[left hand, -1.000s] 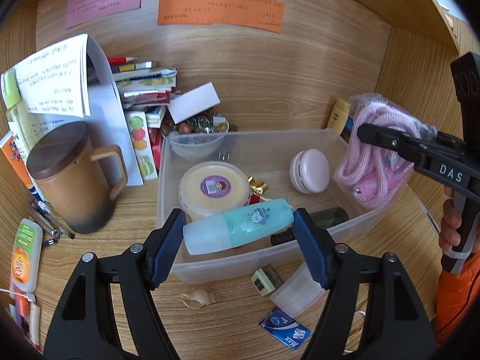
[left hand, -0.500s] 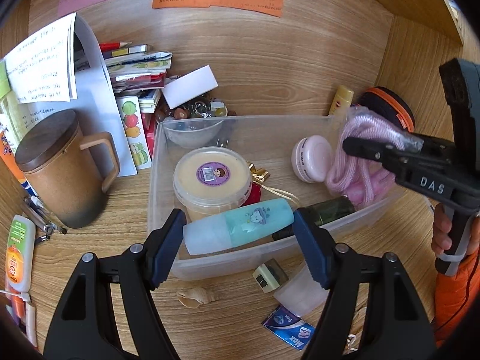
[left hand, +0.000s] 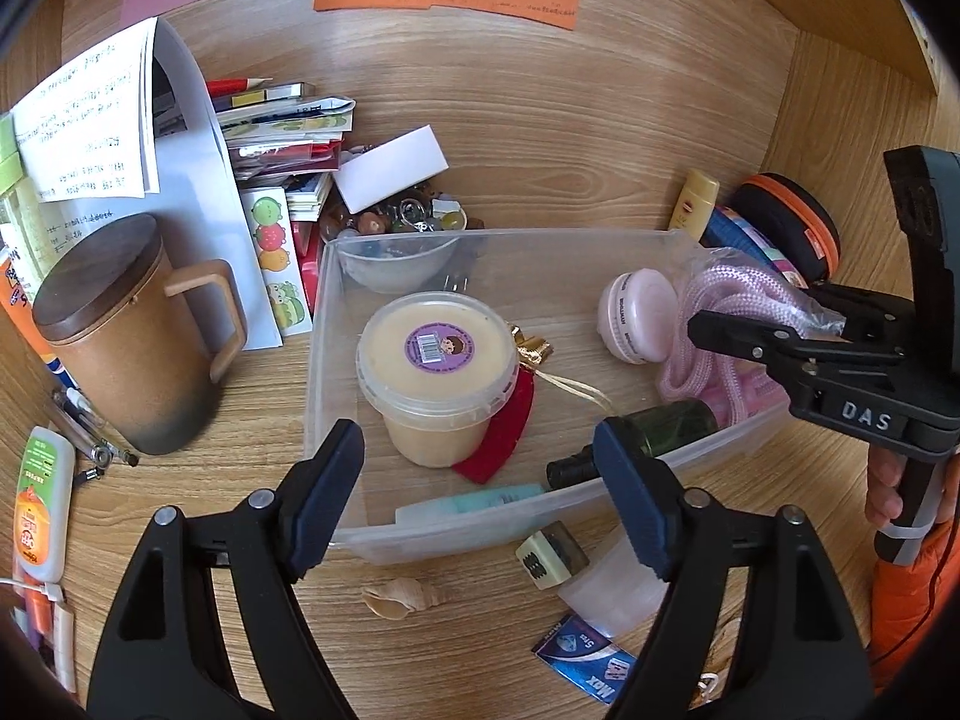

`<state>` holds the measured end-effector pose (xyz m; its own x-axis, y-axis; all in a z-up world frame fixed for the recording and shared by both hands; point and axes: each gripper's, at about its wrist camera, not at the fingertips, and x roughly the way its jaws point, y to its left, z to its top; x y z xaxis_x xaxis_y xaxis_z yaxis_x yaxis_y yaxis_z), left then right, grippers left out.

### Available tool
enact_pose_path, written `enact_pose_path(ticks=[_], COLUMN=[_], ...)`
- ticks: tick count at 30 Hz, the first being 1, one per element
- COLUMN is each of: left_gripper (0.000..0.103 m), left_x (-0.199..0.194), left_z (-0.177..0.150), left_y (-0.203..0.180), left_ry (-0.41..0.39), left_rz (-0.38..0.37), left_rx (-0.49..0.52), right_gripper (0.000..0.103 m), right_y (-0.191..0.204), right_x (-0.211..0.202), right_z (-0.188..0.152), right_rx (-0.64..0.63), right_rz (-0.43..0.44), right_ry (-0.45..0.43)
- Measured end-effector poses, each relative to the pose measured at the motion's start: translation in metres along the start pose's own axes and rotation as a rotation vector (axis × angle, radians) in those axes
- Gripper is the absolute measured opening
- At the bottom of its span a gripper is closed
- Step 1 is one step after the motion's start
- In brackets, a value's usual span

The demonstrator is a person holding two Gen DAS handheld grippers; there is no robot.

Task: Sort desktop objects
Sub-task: 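Carry the rope and roll-on bottle over the bin and release both into it, then grasp the white drawstring pouch with the left gripper while the right gripper grasps the yellow gourd charm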

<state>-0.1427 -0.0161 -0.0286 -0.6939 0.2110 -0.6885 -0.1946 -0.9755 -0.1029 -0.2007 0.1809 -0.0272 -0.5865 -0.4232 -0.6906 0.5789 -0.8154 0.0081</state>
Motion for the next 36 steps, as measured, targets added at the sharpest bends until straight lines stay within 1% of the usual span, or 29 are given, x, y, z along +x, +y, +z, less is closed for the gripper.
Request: enact_pose_path(ticks=[1, 4, 5, 6, 7, 9, 10, 13, 15, 17, 21, 28, 36], left_gripper=[0.079, 0.081, 0.081, 0.081, 0.081, 0.083, 0.086, 0.095, 0.096, 0.096, 0.096, 0.097, 0.098], left_x=[0.0, 0.0, 0.0, 0.0, -0.001, -0.002, -0.003, -0.006, -0.008, -0.01, -0.017, -0.038, -0.068], left_z=[0.0, 0.001, 0.001, 0.0, 0.0, 0.001, 0.001, 0.001, -0.001, -0.002, -0.003, -0.006, -0.02], left_y=[0.0, 0.001, 0.001, 0.0, -0.001, -0.003, -0.004, -0.008, -0.012, -0.014, -0.015, -0.019, -0.028], left_ry=[0.001, 0.003, 0.003, 0.003, 0.003, 0.001, -0.001, -0.002, -0.006, -0.006, -0.012, -0.05, -0.094], left_rz=[0.001, 0.005, 0.007, 0.01, 0.016, 0.03, 0.035, 0.04, 0.065, 0.08, 0.085, 0.113, 0.132], left_rx=[0.0, -0.001, 0.001, 0.004, 0.006, 0.015, 0.021, 0.041, 0.058, 0.068, 0.063, 0.062, 0.068], right_gripper=[0.044, 0.054, 0.055, 0.06, 0.067, 0.076, 0.079, 0.084, 0.088, 0.09, 0.093, 0.095, 0.095], right_y=[0.001, 0.006, 0.008, 0.01, 0.012, 0.014, 0.015, 0.018, 0.019, 0.019, 0.018, 0.02, 0.024], right_x=[-0.001, -0.008, -0.01, -0.012, -0.014, -0.019, -0.021, -0.027, -0.031, -0.035, -0.045, -0.067, -0.089], right_z=[0.0, 0.001, 0.002, 0.002, 0.002, 0.003, 0.003, 0.004, 0.004, 0.003, -0.001, -0.012, -0.033], right_rx=[-0.004, -0.027, -0.037, -0.044, -0.05, -0.06, -0.064, -0.076, -0.078, -0.076, -0.065, -0.063, -0.049], right_rz=[-0.003, -0.019, -0.027, -0.033, -0.041, -0.063, -0.068, -0.084, -0.09, -0.097, -0.096, -0.113, -0.113], right_ry=[-0.006, -0.032, -0.042, -0.049, -0.056, -0.075, -0.083, -0.091, -0.093, -0.101, -0.114, -0.14, -0.153])
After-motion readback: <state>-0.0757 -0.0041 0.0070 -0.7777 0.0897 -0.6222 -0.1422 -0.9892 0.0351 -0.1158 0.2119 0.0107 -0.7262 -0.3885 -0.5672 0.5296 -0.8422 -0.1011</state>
